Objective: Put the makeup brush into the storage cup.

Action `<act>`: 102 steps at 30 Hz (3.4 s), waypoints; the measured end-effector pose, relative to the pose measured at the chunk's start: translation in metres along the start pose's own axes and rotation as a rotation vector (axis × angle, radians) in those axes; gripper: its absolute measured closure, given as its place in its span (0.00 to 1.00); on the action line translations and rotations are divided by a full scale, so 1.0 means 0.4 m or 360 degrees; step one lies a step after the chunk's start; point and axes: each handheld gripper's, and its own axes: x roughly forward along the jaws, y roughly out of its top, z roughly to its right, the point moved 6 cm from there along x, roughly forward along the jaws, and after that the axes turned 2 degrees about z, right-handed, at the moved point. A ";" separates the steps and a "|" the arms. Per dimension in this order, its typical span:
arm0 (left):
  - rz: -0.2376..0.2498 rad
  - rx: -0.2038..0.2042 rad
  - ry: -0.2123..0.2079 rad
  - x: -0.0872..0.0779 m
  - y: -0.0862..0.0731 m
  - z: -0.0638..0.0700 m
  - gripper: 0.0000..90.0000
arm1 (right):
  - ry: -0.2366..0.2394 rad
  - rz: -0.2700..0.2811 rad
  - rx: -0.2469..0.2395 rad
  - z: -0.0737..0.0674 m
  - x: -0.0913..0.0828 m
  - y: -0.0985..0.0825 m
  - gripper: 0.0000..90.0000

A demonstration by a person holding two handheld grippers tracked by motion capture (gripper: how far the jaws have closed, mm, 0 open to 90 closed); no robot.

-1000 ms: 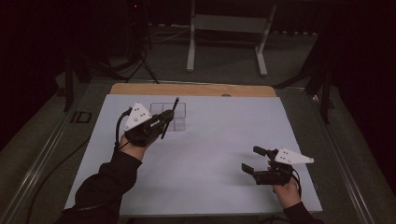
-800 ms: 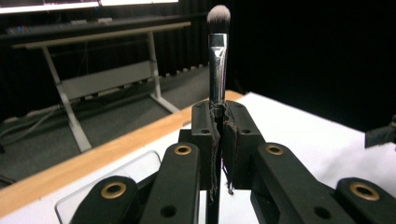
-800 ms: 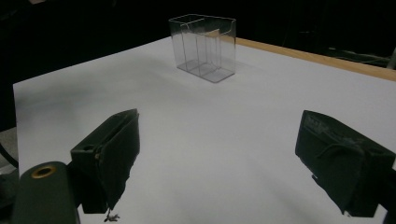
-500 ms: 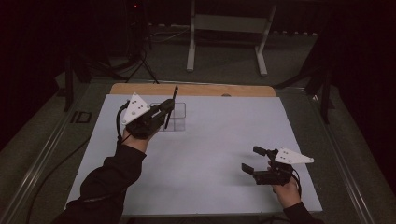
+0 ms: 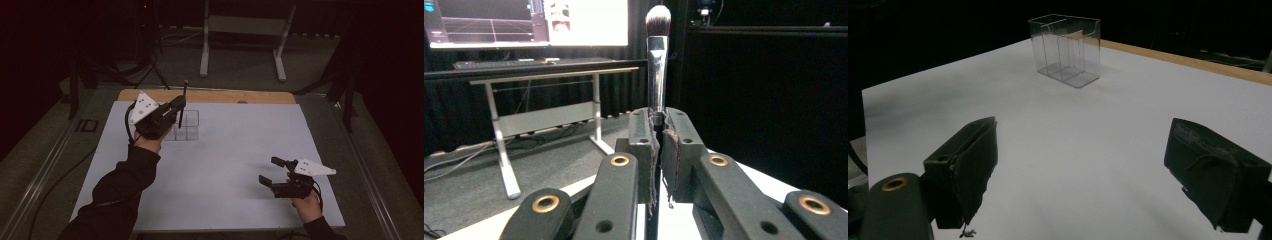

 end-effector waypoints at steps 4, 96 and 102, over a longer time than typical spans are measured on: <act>0.0041 0.0044 0.0021 0.019 0.000 -0.004 0.95 | 0.0004 -0.0005 0.0002 -0.001 0.001 -0.001 0.16; -0.0249 -0.0233 0.0565 0.188 -0.303 -0.154 0.95 | 0.0022 -0.0009 0.0019 0.000 0.000 -0.006 0.16; -0.0296 -0.0252 0.0574 0.191 -0.318 -0.153 0.95 | 0.0024 -0.0009 0.0021 0.001 0.000 -0.006 0.16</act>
